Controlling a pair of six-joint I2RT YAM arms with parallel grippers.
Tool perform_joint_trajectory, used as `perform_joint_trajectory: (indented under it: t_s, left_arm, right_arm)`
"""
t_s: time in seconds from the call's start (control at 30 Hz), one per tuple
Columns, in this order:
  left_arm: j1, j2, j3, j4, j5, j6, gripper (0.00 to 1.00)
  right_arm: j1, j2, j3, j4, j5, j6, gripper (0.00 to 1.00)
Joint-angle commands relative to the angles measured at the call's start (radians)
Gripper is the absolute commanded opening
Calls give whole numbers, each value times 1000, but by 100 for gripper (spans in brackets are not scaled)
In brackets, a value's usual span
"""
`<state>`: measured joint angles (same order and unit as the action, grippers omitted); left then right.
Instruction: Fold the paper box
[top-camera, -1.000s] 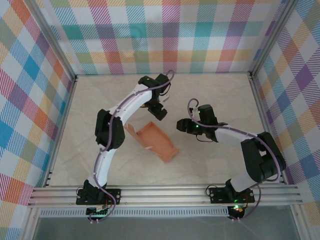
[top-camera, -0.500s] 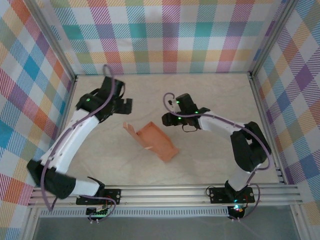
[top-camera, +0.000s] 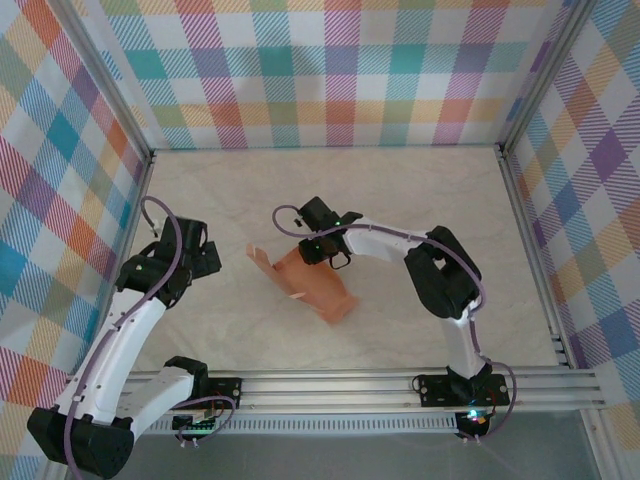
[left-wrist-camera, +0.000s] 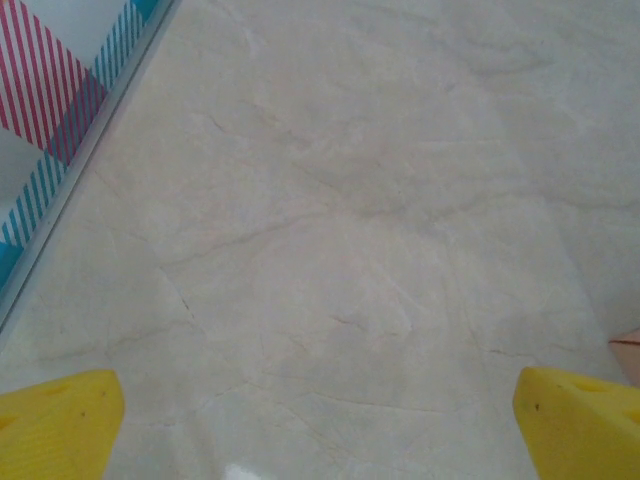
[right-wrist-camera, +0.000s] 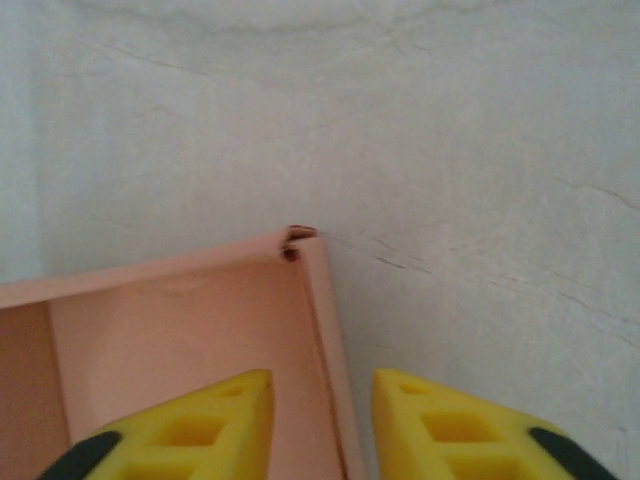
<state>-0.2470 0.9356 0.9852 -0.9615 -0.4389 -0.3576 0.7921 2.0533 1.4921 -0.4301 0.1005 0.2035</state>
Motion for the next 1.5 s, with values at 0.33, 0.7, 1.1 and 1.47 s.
perform_joint_trajectory:
  t_s: [0.33,0.7,1.1,1.47]
  left_arm:
    - [7,68,-82,148,178,59,100]
    - [6,121,-117,258,248,16,100]
    - [-82,263,-153,397,313,-36,100]
    - [-90,207,-203,440,364,-10,100]
  right_arm:
    - [-4,-22,39,-67,204,107,2]
    - [-114,-169,-150,10,285,480,0]
    - [-179,-324,-353,204,208,375,36]
    - [-405,-430,-392,261,-385,-582,67]
